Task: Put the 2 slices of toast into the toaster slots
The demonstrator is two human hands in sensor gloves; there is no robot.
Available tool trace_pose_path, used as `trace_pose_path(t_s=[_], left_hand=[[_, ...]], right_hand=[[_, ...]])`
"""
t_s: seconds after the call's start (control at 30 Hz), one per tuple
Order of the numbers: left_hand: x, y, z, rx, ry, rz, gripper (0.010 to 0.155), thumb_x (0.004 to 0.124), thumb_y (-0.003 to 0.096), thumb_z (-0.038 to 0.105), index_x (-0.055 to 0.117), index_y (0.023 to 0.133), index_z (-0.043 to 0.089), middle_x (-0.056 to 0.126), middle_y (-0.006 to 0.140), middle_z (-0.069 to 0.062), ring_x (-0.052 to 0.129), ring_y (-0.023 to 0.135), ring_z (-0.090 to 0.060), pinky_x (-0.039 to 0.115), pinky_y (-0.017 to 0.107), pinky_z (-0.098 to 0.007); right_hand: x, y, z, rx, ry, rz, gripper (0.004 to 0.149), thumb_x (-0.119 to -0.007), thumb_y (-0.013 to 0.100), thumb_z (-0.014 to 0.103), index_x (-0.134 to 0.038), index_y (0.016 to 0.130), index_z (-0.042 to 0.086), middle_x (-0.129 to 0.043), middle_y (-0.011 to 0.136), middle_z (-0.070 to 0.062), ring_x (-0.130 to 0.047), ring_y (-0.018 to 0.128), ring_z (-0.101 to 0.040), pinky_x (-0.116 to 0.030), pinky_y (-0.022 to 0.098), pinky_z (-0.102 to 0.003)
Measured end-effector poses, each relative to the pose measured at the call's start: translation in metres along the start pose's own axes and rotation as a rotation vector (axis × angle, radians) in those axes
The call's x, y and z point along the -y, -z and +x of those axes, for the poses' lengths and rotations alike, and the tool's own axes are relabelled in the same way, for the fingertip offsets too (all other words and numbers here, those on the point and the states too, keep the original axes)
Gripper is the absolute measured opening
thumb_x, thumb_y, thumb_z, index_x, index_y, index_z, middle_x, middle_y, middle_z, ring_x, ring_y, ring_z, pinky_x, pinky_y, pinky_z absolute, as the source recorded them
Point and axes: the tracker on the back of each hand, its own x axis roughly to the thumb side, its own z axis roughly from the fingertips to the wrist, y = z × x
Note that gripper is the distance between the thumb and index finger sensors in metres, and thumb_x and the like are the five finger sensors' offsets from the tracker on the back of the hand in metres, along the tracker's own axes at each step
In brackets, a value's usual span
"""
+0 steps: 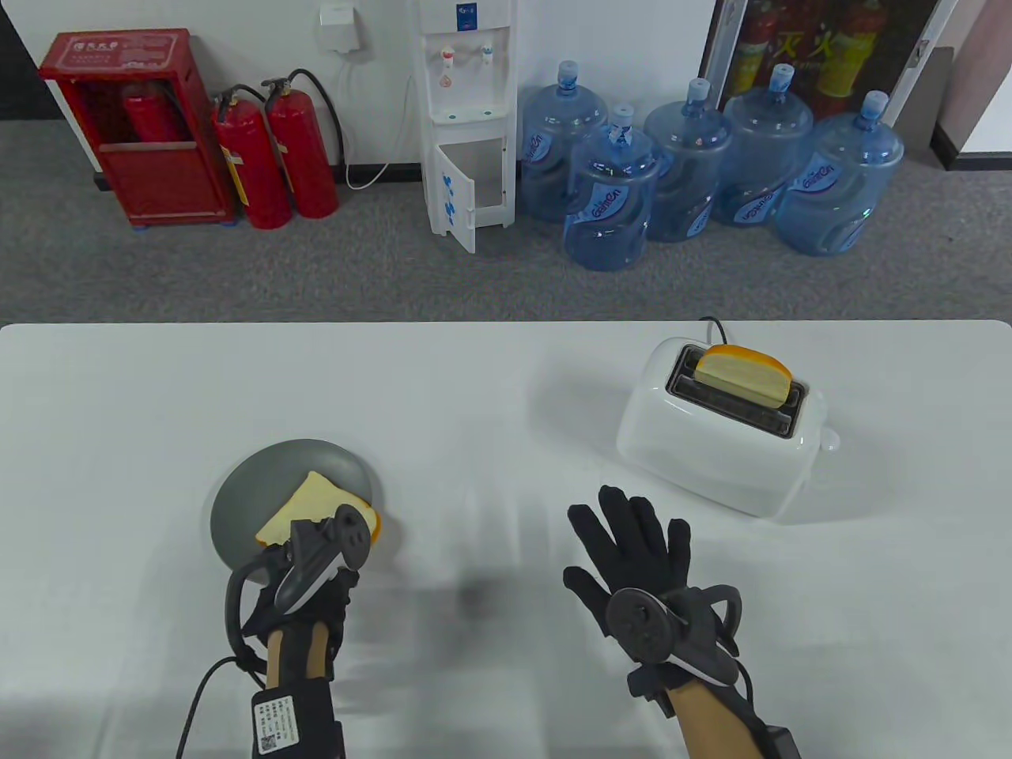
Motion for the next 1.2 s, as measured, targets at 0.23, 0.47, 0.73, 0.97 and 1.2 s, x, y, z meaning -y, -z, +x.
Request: trace_pose_path(t_s=[0.23, 0.47, 0.73, 0.97, 1.2], left_hand=[[-0.012, -0.002, -0.002, 0.0, -0.022, 0.054, 0.06, 0.088, 0.048, 0.039, 0.072, 0.105, 0.032, 0.081, 0.108, 0.001, 0.096, 0.1, -0.024, 0.069, 0.078, -0.043], [-0.018, -0.003, -0.007, -0.022, -0.049, 0.088, 0.053, 0.086, 0.0504, 0.033, 0.076, 0.102, 0.033, 0.085, 0.104, 0.003, 0.101, 0.095, -0.02, 0.072, 0.078, -0.04], [-0.024, -0.005, -0.013, -0.047, -0.048, 0.156, 0.051, 0.086, 0.0501, 0.032, 0.077, 0.1, 0.037, 0.088, 0.102, 0.005, 0.104, 0.092, -0.017, 0.073, 0.077, -0.038], [-0.037, -0.01, -0.022, -0.075, -0.037, 0.24, 0.05, 0.085, 0.05, 0.031, 0.078, 0.099, 0.037, 0.089, 0.1, 0.006, 0.106, 0.09, -0.016, 0.075, 0.076, -0.038], [-0.042, -0.011, -0.031, -0.088, -0.033, 0.309, 0.049, 0.084, 0.0502, 0.03, 0.079, 0.098, 0.036, 0.09, 0.099, 0.005, 0.107, 0.088, -0.017, 0.075, 0.076, -0.039]], right_hand=[[-0.001, 0.0, 0.0, 0.0, 0.004, 0.009, 0.069, -0.054, 0.068, 0.061, -0.029, 0.126, 0.034, -0.024, 0.134, -0.012, -0.043, 0.119, -0.048, -0.035, 0.077, -0.075], [-0.002, 0.001, -0.001, 0.001, 0.012, 0.008, 0.069, -0.054, 0.068, 0.061, -0.028, 0.126, 0.034, -0.024, 0.134, -0.012, -0.043, 0.119, -0.048, -0.035, 0.077, -0.075], [-0.002, 0.001, -0.001, 0.001, 0.013, 0.009, 0.069, -0.054, 0.068, 0.061, -0.028, 0.126, 0.034, -0.024, 0.134, -0.012, -0.044, 0.119, -0.047, -0.035, 0.077, -0.075], [-0.002, 0.001, -0.001, 0.001, 0.015, 0.012, 0.069, -0.054, 0.068, 0.061, -0.028, 0.126, 0.034, -0.024, 0.134, -0.012, -0.044, 0.119, -0.047, -0.035, 0.077, -0.075], [-0.002, 0.0, -0.002, 0.001, 0.017, 0.013, 0.069, -0.054, 0.069, 0.061, -0.028, 0.126, 0.034, -0.024, 0.134, -0.012, -0.044, 0.119, -0.047, -0.035, 0.077, -0.075]])
